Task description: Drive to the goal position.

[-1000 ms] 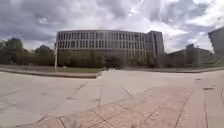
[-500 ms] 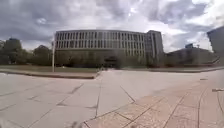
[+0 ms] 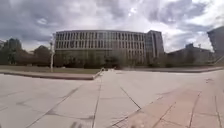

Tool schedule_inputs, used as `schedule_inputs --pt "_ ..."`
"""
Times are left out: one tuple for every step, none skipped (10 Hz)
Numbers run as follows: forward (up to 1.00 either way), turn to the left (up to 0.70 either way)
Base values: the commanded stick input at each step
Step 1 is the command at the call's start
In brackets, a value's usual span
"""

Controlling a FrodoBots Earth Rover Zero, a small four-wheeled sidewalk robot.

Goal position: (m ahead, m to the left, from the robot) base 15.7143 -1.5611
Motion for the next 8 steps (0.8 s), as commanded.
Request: schedule_inputs --pt "0.70 0.00" --pt "0.70 0.00" --pt "0.70 0.00" --pt "0.70 0.00" --pt "0.70 0.00" --pt "0.70 0.00" --pt "0.70 0.00" --pt "0.70 0.00"
